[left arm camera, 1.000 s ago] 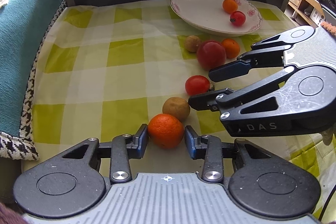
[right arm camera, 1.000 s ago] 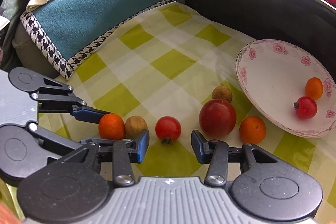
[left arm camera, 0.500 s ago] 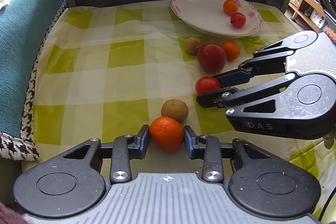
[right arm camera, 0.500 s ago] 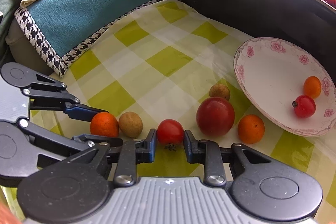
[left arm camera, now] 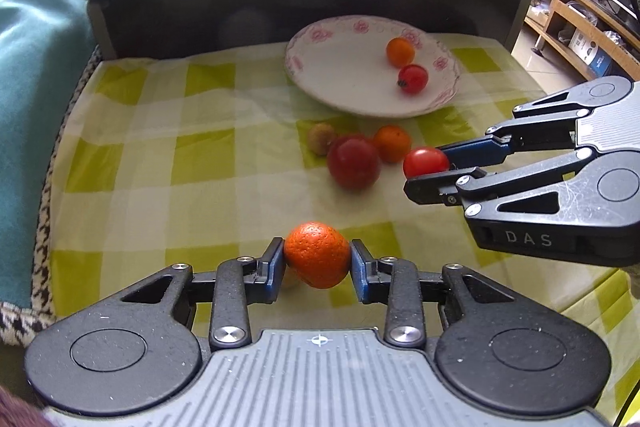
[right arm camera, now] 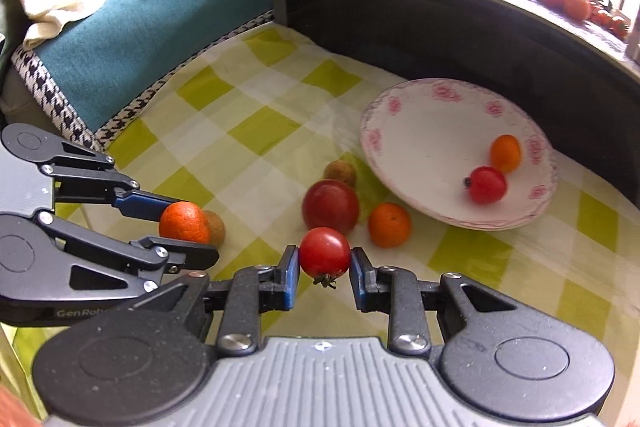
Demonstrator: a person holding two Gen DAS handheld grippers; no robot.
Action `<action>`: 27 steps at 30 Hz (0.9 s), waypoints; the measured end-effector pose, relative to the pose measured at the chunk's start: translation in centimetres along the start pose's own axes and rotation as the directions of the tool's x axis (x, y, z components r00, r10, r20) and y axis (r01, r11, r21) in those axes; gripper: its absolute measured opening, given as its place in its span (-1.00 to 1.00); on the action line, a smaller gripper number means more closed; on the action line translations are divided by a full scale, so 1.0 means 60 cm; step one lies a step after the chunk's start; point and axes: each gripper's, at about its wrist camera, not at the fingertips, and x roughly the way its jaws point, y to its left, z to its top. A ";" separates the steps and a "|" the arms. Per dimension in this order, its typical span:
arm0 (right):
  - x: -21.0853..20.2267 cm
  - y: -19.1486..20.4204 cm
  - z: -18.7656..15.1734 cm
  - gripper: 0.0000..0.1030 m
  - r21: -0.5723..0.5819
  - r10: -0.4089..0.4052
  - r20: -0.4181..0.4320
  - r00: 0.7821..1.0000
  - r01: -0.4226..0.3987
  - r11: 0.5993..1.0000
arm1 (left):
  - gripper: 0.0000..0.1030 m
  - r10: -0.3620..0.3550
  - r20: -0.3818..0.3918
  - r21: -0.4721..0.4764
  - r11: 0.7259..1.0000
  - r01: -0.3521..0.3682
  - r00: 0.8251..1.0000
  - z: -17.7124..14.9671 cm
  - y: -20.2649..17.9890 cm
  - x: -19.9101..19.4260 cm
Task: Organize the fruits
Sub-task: 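Carry both fruits onto the white plate and open both tools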
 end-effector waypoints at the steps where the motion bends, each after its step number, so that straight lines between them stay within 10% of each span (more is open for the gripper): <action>1: -0.003 -0.006 0.001 -0.41 0.010 -0.005 -0.001 1.000 0.005 1.000 | -0.18 -0.004 0.003 0.004 1.000 0.004 1.000 0.008 -0.004 0.003; 27: 0.039 -0.156 0.047 -0.41 0.157 -0.149 0.025 0.988 0.144 0.977 | -0.21 -0.019 0.057 0.010 1.000 0.019 0.998 0.162 -0.048 0.103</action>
